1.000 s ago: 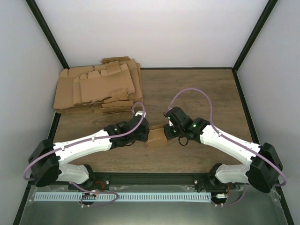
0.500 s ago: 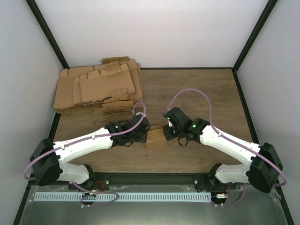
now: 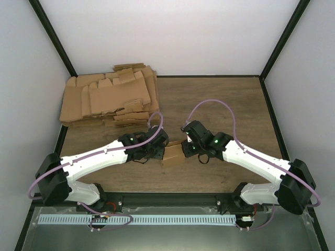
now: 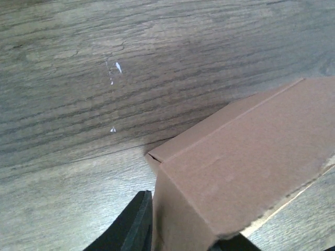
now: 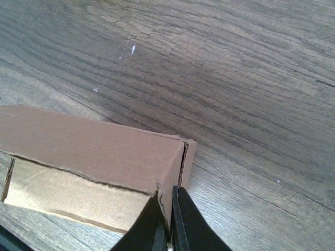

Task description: Fold the paper box

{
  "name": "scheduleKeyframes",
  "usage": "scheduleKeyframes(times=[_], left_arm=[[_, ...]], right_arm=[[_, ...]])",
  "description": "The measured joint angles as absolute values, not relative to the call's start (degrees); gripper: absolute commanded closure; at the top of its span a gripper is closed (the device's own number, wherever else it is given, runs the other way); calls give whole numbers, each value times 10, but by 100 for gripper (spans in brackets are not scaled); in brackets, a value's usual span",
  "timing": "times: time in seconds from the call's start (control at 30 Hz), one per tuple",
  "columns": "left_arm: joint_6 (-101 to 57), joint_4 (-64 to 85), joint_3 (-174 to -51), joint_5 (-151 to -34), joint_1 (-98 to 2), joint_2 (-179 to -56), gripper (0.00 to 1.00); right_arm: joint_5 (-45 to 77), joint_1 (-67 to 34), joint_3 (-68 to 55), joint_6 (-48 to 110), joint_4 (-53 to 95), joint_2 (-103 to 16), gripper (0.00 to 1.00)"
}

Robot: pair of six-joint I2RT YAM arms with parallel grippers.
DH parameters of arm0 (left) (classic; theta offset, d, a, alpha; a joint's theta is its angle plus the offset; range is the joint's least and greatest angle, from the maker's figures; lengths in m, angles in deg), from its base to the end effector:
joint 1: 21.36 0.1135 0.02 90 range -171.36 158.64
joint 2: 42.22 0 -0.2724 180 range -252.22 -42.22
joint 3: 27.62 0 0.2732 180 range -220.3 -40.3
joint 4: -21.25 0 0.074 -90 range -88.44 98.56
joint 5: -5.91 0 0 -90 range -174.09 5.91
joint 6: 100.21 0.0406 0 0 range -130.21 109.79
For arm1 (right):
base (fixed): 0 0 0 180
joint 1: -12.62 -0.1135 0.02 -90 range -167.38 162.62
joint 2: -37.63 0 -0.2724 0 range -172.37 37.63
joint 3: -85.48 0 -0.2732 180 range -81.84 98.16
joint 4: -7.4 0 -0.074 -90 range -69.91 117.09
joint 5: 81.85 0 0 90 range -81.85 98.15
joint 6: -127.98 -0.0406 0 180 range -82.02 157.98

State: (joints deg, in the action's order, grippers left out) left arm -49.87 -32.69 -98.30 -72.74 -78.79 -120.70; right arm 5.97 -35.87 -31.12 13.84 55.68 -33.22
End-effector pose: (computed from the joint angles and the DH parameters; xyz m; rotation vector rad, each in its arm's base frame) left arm 0.1629 -0.2402 0.2431 0.3439 2.6296 -0.3258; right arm 0.1775 0.1982 0.2407 -0.5342 2.5485 0.4355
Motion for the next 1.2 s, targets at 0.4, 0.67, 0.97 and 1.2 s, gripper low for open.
scheduleKeyframes(times=[0.4, 0.67, 0.97, 1.2], left_arm=[[-588, -335, -984, -752, -788, -1212, 93], [-680, -311, -986, -751, -787, -1226, 93], [-729, -316, -991, -743, -787, -1230, 94], [-742, -321, -992, -739, -787, -1232, 96]], right_arm=[[64, -366, -310, 134, 557, -332, 96], [54, -368, -310, 117, 557, -332, 96], [49, -371, -310, 106, 557, -331, 96], [48, -375, -310, 102, 555, -331, 96]])
